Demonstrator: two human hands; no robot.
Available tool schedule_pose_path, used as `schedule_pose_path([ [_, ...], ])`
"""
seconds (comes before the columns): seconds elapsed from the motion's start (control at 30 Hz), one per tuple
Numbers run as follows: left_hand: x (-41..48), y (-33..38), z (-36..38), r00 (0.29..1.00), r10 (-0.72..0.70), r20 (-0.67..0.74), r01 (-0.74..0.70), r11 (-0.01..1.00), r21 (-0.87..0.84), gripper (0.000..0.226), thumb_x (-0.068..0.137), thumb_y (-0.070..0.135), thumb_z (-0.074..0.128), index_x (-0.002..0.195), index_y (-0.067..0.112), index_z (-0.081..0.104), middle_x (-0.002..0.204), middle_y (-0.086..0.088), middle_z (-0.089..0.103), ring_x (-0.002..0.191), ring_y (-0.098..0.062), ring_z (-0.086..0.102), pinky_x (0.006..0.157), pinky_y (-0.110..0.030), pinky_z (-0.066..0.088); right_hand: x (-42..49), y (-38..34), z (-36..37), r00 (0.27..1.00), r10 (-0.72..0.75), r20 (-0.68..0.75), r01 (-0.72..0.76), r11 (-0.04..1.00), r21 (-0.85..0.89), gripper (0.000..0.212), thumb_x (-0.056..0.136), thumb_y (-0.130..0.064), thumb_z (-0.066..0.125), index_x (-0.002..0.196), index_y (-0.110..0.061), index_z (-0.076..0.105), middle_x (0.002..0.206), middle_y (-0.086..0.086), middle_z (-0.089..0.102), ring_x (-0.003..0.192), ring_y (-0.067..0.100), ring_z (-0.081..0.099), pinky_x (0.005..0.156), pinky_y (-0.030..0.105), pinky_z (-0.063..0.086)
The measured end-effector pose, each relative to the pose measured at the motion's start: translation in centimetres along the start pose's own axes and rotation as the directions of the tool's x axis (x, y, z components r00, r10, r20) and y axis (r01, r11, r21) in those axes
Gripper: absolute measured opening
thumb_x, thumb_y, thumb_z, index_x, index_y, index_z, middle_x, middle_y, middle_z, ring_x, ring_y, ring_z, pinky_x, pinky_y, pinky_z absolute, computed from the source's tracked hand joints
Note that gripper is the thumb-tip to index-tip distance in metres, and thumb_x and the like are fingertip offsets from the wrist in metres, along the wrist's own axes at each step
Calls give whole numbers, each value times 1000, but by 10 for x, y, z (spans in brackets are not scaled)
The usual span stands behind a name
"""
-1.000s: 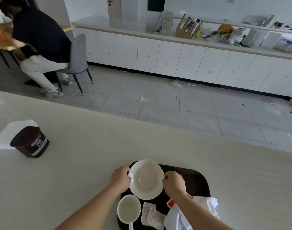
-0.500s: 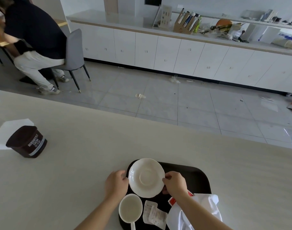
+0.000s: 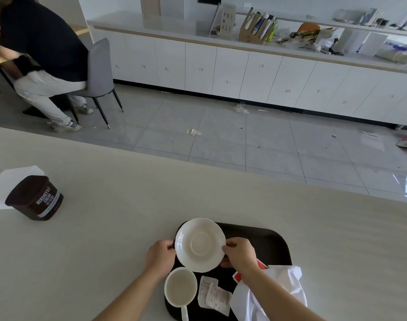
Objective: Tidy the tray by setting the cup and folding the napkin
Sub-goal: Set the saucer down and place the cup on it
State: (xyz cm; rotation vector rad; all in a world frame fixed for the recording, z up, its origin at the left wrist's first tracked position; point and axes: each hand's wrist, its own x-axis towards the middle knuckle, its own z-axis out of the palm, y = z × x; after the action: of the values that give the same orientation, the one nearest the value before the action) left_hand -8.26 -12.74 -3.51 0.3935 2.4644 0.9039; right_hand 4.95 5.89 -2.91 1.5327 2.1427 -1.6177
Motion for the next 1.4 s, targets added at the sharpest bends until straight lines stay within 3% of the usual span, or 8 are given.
schedule_pose_path([
  [0.13,1,-4,-3,999,-8,47,9,999,-39,16,77,0,46,63,5,54,51,-1,43,57,-21,34,53,-31,25,0,5,-4,999,31,-31,-29,997,67,7,93,-12,65,98,-16,68,73,6,75,60,19,74,60,33,63],
  [0.33,0,-6,-4,994,-56,93,65,994,-89,26,74,-2,42,57,13,54,44,4,44,53,-20,37,52,-29,30,-1,0,1,999,30,-40,-30,1000,3,18,92,-7,61,80,-16,71,65,5,74,56,18,73,65,36,64],
  [0.7,-3,-5,-5,990,-64,125,82,986,-146,41,73,-2,39,59,27,65,40,11,49,50,-15,39,50,-27,31,-3,0,6,997,48,-56,-49,999,-19,15,92,-11,65,80,-19,70,62,1,74,56,15,73,63,33,64],
  [0.9,-3,-7,-5,987,-60,151,85,983,-163,49,75,-3,36,77,28,75,52,11,58,57,-14,47,58,-24,41,-6,0,11,997,42,-61,-43,999,-17,17,92,-8,64,80,-19,69,67,4,74,55,14,72,58,28,62],
  [1.1,-3,-7,-5,986,-82,148,109,976,-188,44,72,-5,36,69,21,72,49,9,58,57,-18,47,56,-26,39,-6,0,9,999,38,-39,-39,999,-8,11,92,-9,65,86,-17,69,70,5,75,56,14,73,59,28,62],
  [1.23,-4,-9,-3,987,-86,134,112,973,-203,44,72,-4,38,75,21,74,64,0,69,62,-20,53,61,-28,44,-6,-3,5,998,61,4,-61,998,21,7,91,-9,66,88,-16,68,71,6,75,59,16,74,64,32,63],
  [1.4,-8,-10,-1,992,-66,103,90,966,-241,49,75,-4,41,78,29,76,62,9,68,62,-16,55,62,-28,44,-18,1,-5,999,-29,-43,26,998,-51,21,90,-11,64,81,-29,59,74,2,74,61,15,73,69,35,63],
])
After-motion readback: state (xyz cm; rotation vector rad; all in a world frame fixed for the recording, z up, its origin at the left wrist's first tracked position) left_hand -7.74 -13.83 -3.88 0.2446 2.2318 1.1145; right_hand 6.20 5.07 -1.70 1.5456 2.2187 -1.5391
